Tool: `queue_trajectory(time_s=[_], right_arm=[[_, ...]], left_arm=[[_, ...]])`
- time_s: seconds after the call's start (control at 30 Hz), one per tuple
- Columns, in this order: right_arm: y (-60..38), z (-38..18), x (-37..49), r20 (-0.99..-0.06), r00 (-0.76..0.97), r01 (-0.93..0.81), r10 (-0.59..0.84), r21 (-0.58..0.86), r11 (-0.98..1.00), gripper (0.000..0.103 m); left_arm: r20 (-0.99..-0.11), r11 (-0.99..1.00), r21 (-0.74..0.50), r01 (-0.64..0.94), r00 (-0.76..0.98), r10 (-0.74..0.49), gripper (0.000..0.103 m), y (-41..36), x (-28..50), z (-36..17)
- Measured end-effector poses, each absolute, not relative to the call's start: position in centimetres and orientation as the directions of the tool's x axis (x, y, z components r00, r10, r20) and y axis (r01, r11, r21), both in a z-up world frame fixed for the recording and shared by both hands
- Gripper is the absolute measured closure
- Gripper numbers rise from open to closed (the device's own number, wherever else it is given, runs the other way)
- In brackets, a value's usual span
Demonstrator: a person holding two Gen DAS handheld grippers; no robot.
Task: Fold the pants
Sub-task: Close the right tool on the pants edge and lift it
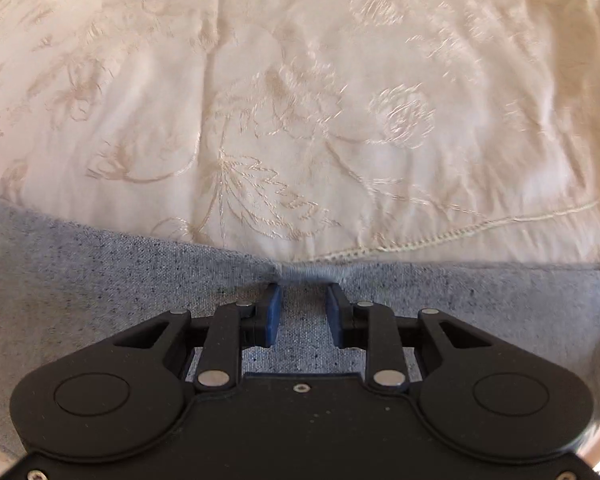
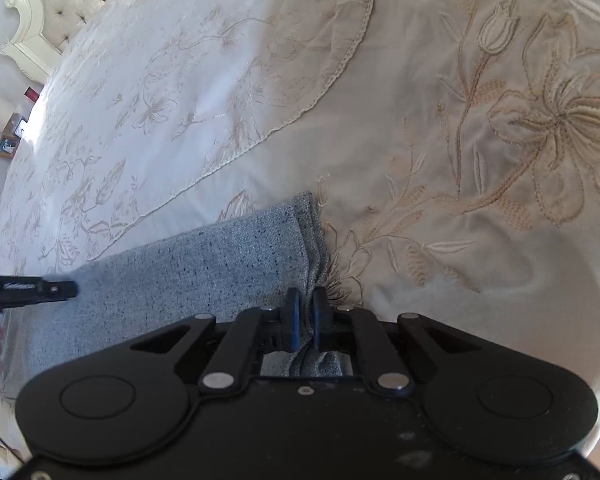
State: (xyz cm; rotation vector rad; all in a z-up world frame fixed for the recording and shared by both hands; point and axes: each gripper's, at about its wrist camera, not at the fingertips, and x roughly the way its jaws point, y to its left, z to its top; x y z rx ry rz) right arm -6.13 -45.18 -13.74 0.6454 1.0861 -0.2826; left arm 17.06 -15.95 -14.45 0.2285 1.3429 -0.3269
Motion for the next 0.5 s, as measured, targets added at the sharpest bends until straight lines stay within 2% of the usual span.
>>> queue_trajectory(time_s=[0.2, 0.37, 0.5], right_arm=[[-44.8, -12.4, -6.4, -0.881, 0.468, 0.518, 0.076, 0.343, 0.784, 0.096], [-44.8, -12.0, -6.6, -0.875, 0.478, 0.522, 0.071, 0.348, 0.779, 0.097], [-44.7, -11.4, -6.8, -0.872, 0.485, 0.521, 0.066, 0.349, 0.779, 0.097]], left_arm=[[-0.971, 0.945, -0.069, 0.32, 0.195, -0.137, 0.067, -15.2, 17.2, -13.2], [-0.965, 0.942, -0.115, 0.315, 0.188, -0.181, 0.067, -12.7, 12.8, -11.1], [-0.975, 0.917, -0.119, 0.38, 0.13, -0.18, 0.067, -12.5, 9.1, -12.0]])
